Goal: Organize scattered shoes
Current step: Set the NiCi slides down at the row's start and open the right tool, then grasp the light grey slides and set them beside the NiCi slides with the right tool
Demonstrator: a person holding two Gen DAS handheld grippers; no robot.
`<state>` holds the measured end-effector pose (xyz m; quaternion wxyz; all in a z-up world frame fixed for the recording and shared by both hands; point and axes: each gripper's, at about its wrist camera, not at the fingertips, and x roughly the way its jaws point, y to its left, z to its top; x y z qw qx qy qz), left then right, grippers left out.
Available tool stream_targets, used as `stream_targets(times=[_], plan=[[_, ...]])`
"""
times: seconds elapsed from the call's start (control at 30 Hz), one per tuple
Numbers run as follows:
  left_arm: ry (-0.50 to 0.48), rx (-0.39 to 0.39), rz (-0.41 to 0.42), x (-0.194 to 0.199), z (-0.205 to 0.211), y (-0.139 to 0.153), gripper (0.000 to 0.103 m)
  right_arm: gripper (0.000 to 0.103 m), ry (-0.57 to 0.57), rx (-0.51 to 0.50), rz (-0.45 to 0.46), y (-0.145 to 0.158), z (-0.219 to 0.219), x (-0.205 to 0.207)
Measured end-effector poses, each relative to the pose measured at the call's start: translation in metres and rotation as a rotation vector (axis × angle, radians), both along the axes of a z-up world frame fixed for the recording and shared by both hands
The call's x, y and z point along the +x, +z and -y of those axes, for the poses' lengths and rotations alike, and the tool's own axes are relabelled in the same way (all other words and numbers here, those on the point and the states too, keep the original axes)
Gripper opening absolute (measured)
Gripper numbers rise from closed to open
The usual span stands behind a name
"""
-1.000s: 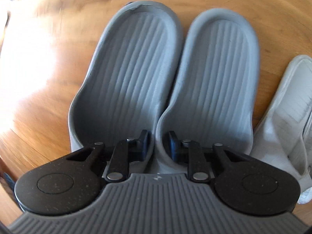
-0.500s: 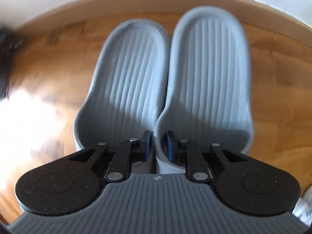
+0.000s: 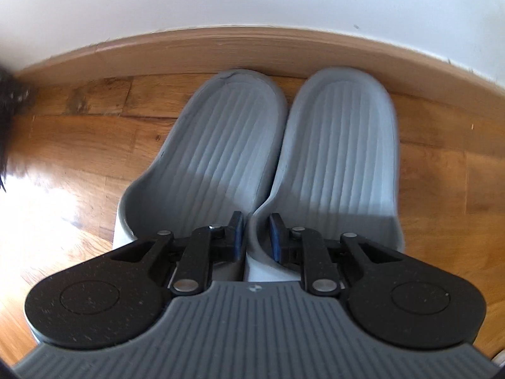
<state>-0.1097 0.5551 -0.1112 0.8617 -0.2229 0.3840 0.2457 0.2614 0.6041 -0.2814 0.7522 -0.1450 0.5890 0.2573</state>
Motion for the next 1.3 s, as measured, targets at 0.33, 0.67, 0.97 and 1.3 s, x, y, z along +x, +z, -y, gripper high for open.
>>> stream_targets(times=[0.33, 0.67, 0.97, 1.3], plan=[[-0.026, -0.092, 0.094, 0.015, 0.021, 0.006, 0.102, 0.090, -0.183, 0.278, -0.218, 0.101, 0.177, -0.066], [-0.166, -0.056, 0.062, 0.043, 0.094, -0.002, 0.102, 0.068, -0.314, -0.013, -0.568, -0.053, 0.301, -0.126], [-0.183, -0.096, -0.017, 0.044, 0.125, -0.011, 0.102, 0.014, -0.113, -0.047, -0.460, -0.061, 0.265, -0.140], [-0.156, -0.071, -0.002, 0.034, 0.127, 0.003, 0.102, 0.012, -0.212, 0.044, -0.262, -0.022, 0.239, -0.006]])
